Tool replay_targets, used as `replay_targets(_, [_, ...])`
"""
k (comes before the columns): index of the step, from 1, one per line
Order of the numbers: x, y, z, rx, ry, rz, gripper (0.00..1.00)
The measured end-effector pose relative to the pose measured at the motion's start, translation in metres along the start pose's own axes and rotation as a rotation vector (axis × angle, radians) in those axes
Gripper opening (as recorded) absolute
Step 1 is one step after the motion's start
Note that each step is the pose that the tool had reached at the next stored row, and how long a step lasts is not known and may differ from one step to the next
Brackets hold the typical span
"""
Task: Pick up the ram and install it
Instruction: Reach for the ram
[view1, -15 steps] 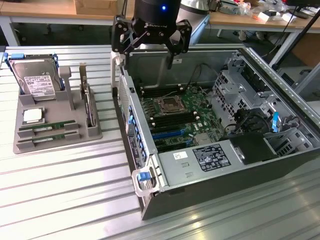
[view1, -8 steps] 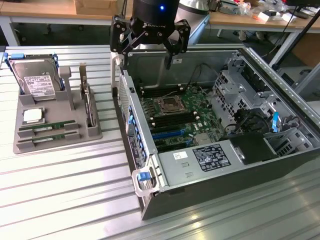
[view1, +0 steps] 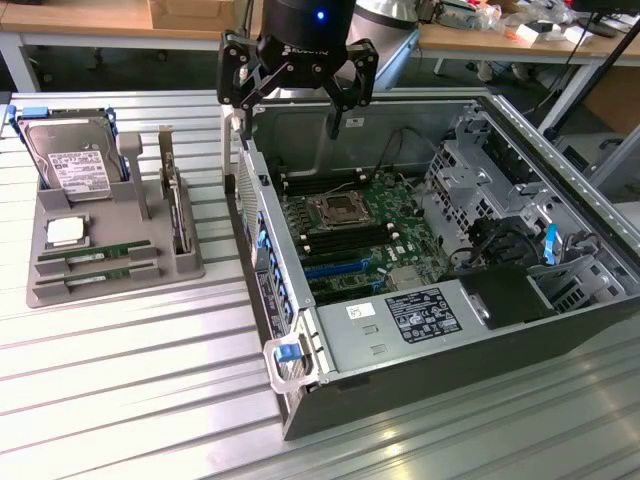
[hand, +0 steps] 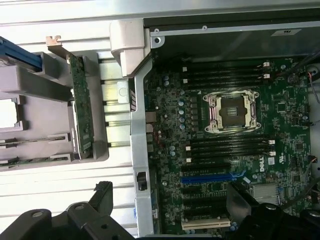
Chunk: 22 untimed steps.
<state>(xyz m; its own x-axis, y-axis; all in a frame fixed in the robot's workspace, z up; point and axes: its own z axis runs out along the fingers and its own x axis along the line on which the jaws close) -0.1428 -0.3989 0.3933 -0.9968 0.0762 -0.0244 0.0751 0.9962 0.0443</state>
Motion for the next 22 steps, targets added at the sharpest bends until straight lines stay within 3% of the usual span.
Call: replay_targets(22, [0.011,-0.0008,-0.0003,0.0000,0.0000,0.000,0.99])
